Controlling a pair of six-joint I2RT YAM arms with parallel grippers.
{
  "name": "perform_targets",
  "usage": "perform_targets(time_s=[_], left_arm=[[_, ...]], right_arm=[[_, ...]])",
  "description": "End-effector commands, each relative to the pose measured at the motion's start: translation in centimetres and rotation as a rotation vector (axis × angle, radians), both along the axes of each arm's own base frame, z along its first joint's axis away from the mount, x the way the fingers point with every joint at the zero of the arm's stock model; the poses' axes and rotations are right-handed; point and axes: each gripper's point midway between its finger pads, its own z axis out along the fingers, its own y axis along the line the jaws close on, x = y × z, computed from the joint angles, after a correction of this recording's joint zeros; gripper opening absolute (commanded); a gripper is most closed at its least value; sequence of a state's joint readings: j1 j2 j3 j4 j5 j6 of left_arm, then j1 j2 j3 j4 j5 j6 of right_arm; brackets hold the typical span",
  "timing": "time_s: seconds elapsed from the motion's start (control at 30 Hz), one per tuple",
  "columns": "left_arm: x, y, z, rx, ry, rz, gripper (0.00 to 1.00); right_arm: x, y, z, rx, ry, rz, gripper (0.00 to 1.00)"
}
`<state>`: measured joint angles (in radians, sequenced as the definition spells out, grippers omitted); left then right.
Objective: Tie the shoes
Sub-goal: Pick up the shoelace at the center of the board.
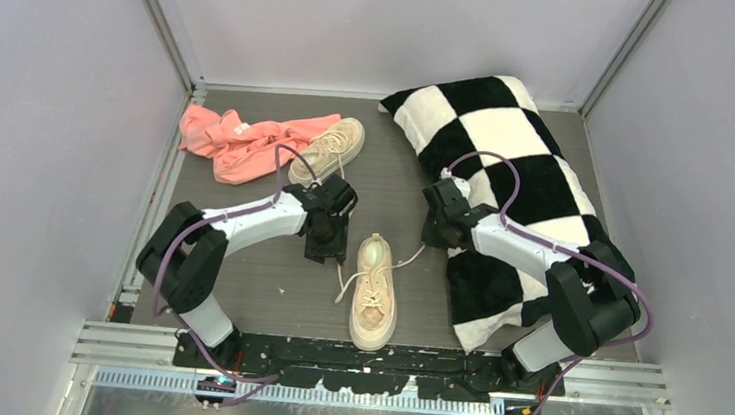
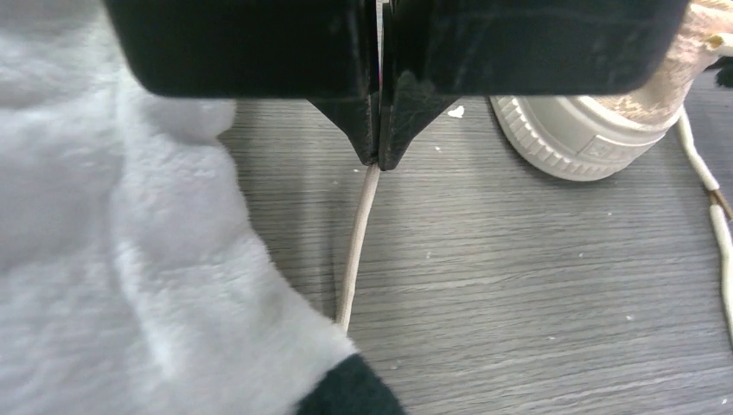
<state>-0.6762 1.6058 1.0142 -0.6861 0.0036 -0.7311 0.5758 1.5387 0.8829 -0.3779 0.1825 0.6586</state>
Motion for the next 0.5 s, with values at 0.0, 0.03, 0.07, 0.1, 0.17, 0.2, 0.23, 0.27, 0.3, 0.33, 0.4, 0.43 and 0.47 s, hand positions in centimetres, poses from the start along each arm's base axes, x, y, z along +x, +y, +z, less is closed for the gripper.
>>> perform_targets(time_s=[0.0,0.03,0.07,0.1,0.17,0.2,0.23,0.27,0.3,0.33,0.4,0.43,0.47], left_arm=[[1.9,-1.2,-1.2,-0.029,-0.059,0.036,0.46],[1.9,-1.4,-1.6,-0.034,-0.055,0.04,0.46],[2.0,-1.6,-1.9,-0.041,-0.057,0.046,0.46],[2.0,-1.8,-2.4,-0.043,-0.057,0.054,0.46],[2.0,-1.5,-3.4,-0.017,-0.05,0.064,0.46],[2.0,-1.3,-3.9,0.002,-0.048,0.066,0.43],[2.1,-1.1,-4.2,0.019,-0.048,0.069,0.35],[2.1,-0.9,-4.4,0.031,-0.049,0.07,0.22],[2.0,-0.7,-4.4,0.041,-0.049,0.066,0.05],[2.1,-0.5,-4.1,0.049,-0.055,0.058,0.01],[2.1,-0.6,-2.7,0.034,-0.077,0.008,0.01],[2.0,-1.2,-1.5,-0.013,-0.091,-0.02,0.01],[1.9,-2.1,0.1,-0.086,-0.119,-0.054,0.01]], right_arm=[[1.2,1.4,2.6,0.075,-0.082,-0.016,0.01],[1.2,1.5,2.7,0.075,-0.085,-0.017,0.01],[1.2,1.4,2.6,0.072,-0.084,-0.018,0.0],[1.2,1.4,2.6,0.07,-0.084,-0.017,0.0],[1.1,1.4,2.6,0.067,-0.083,-0.014,0.01],[1.0,1.4,2.7,0.065,-0.081,-0.013,0.0],[1.0,1.4,2.8,0.065,-0.08,-0.007,0.01],[0.9,1.5,3.1,0.071,-0.082,0.0,0.01],[0.8,1.6,3.3,0.079,-0.086,0.01,0.01],[0.7,1.8,3.7,0.09,-0.093,0.025,0.01],[0.6,2.3,4.8,0.119,-0.114,0.064,0.01],[0.4,2.7,5.7,0.144,-0.13,0.092,0.01],[0.4,3.2,6.7,0.171,-0.155,0.123,0.01]])
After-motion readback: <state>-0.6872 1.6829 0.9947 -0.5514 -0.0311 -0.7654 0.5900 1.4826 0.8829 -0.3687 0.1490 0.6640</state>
